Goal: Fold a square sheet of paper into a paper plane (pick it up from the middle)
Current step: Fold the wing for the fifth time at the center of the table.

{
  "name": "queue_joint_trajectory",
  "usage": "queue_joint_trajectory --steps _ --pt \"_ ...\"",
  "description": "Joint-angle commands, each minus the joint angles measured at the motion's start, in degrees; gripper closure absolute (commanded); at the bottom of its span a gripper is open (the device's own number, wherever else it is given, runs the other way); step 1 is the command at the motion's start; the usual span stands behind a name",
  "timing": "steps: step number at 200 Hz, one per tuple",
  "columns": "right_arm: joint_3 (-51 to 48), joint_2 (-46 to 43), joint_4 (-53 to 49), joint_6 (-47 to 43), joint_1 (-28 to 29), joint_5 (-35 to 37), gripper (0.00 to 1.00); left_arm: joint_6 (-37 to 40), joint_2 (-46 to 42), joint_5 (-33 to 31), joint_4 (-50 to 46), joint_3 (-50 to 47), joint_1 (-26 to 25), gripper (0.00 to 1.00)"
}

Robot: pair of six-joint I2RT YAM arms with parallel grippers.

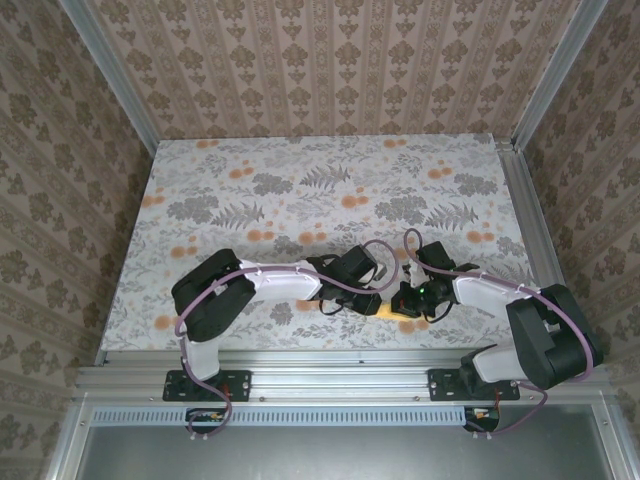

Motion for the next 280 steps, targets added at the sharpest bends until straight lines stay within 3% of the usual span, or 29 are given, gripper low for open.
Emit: queue_joint_trajectory --steps 1,119,218,280 --pt "-2.5 0.9 -3.6 0.2 0.9 4.2 1.00 0.2 0.3 1.3 0.1 0.0 -0.5 0.78" --pt "-2.4 0.9 -3.9 0.5 1.0 4.8 1.00 5.2 1.9 -6.2 -6.5 1.3 -3.3 0.81" --pt "-1.8 -1.7 -4.7 1.4 0.9 5.0 1.00 7.5 4.2 -7.7 -8.1 1.1 -5.4 0.80" --pt "-0.3 -6.7 -6.4 4.0 0.7 1.8 0.85 8.4 4.9 -8.1 -7.9 0.0 -5.7 0.79"
